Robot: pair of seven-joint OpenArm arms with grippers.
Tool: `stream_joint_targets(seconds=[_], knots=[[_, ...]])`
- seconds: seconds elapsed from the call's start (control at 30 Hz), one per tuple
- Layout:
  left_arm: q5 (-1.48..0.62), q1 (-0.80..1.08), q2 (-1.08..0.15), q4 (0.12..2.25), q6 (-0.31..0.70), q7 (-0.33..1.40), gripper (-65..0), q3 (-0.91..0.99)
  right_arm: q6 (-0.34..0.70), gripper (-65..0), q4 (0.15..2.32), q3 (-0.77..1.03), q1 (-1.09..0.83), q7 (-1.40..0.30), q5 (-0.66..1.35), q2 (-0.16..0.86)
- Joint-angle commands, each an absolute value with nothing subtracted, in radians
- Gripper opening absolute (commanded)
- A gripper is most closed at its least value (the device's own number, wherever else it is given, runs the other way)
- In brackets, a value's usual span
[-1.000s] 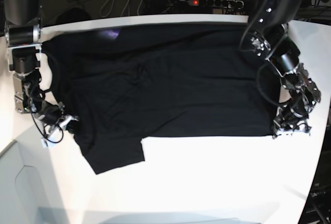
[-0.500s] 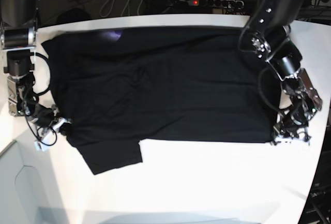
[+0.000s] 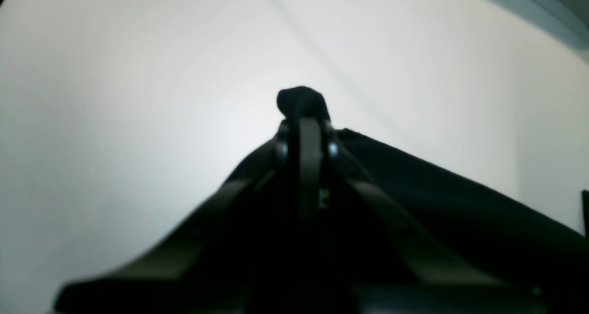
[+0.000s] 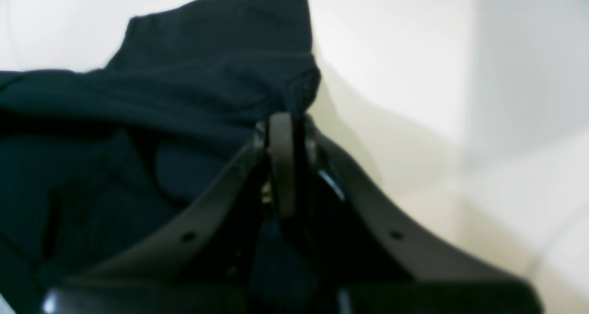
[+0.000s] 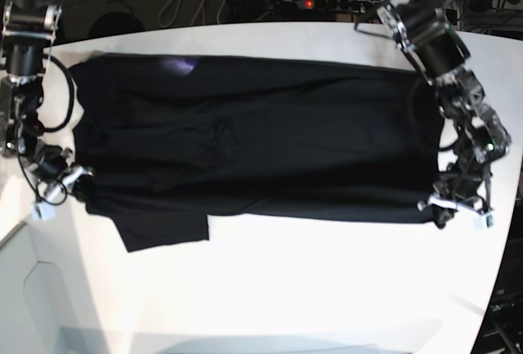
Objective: Fold the T-shirt properly
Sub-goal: 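Grasp the shirt side edges with both grippers and fold lengthwise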
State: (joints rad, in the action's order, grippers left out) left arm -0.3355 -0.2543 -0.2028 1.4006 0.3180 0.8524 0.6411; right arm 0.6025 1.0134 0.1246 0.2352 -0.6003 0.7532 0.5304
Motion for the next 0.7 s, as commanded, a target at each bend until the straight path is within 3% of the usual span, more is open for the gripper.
stream_joint_targets(seconds=[0.0,0.2,0.5,0.67], knots=[[-0.343,-0.248,-0.209,1.442,0.323,0.831,-65.0,0.644,0.595,-65.0,1.040,0.148,0.232,-0.579,0.765,0.555],[-0.343,-0.108,-0.208,1.567,0.325,0.826,-65.0,0.644,0.596,-65.0,1.122,0.232,0.104,-0.579,0.765,0.555],[-0.332,-0.013,-0.211,1.578,0.325,0.782,-65.0,0.667,0.596,-65.0,1.291,0.288,0.001,-0.581,0.765,0.552],[-0.332,0.027,-0.213,1.570,0.318,0.730,-65.0,0.668,0.596,-65.0,1.391,0.309,0.001,-0.691,0.765,0.550]])
